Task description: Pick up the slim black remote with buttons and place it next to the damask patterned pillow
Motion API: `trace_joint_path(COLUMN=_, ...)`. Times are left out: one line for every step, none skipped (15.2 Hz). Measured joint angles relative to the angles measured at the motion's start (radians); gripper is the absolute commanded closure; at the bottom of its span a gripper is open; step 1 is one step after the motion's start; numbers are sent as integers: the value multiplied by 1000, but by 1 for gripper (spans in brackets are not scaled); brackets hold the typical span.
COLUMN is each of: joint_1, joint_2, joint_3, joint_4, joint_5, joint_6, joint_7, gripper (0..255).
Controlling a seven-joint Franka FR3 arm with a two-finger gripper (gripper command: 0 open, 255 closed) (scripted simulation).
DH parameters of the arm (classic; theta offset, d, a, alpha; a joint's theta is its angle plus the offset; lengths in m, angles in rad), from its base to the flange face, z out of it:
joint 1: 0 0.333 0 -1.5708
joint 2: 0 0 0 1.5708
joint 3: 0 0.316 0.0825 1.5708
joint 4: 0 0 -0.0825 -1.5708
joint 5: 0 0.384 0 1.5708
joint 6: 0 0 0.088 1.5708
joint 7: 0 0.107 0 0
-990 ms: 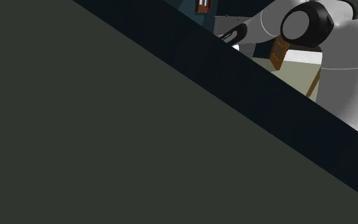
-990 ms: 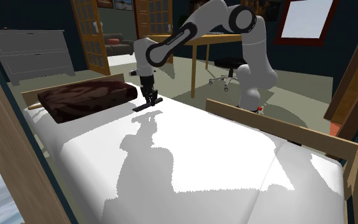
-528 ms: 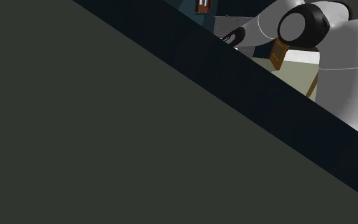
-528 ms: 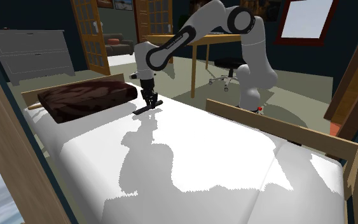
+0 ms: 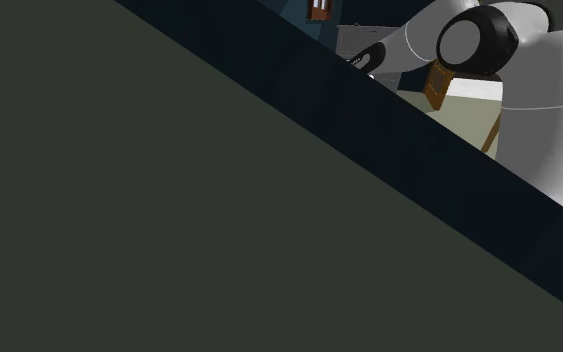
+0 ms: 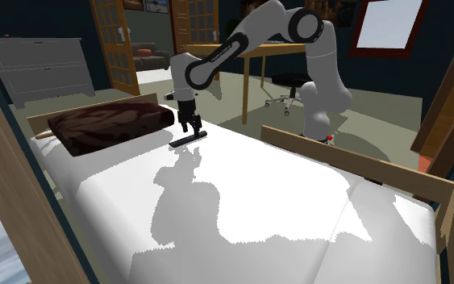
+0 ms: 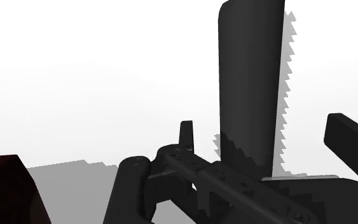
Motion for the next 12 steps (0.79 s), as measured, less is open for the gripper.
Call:
trace_joint_path(joint_1=0, joint_2=0, joint_3=0, joint_4=0, joint_5=0, joint_6=0, joint_7=0, gripper=0)
trace_joint_path(joint_1=1, joint_2=-6, joint_3=-1, joint_4=10, joint_5=-3, joint_6=-15, joint_7=4, gripper=0)
trace_joint_path(joint_1=2, joint_2=-17, joint_3=-3, joint_4=22, joint_5=-9, joint_6=-37, joint_7=7, gripper=0)
trace_joint_path(joint_1=-2, joint_2=-31, joint_3=-8, joint_4=32, joint_5=-14, joint_6=-60, joint_7=5, gripper=0)
trace_joint_path(joint_1=1, joint_2=-46, joint_3=-10, joint_4=43, joint_5=-22, joint_6=-85, joint_7=12, gripper=0)
trace_joint_path(joint_1=2, joint_2=-49, joint_3=-10, joint_4=53, joint_5=-24, joint_6=-97, joint_7=15, gripper=0)
trace_joint_path(joint_1=1, joint_2=-50, joint_3=-10, joint_4=60, joint_5=-24, joint_6=-106, joint_7=15, gripper=0)
trace_joint_path(joint_1=1, joint_2=-50, joint_3=-11, joint_4=61, joint_5=-25, joint_6=-108, joint_7=16, gripper=0)
trace_joint_path(joint_1=1, joint_2=-50, joint_3=-11, joint_4=63, joint_5=-25, joint_6=-110, joint_7=16, gripper=0)
trace_joint_path(joint_1=1, joint_2=-51, joint_3=-11, joint_4=64, joint_5=-25, joint_6=-111, joint_7=16, gripper=0)
trace_joint_path(joint_1=1, joint_2=-51, joint_3=-11, joint_4=64, joint_5=-25, joint_6=-111, joint_7=16, gripper=0)
trace_joint_path(joint_1=1, joint_2=-51, joint_3=-11, joint_4=64, joint_5=-25, joint_6=-112, joint_7=16, gripper=0)
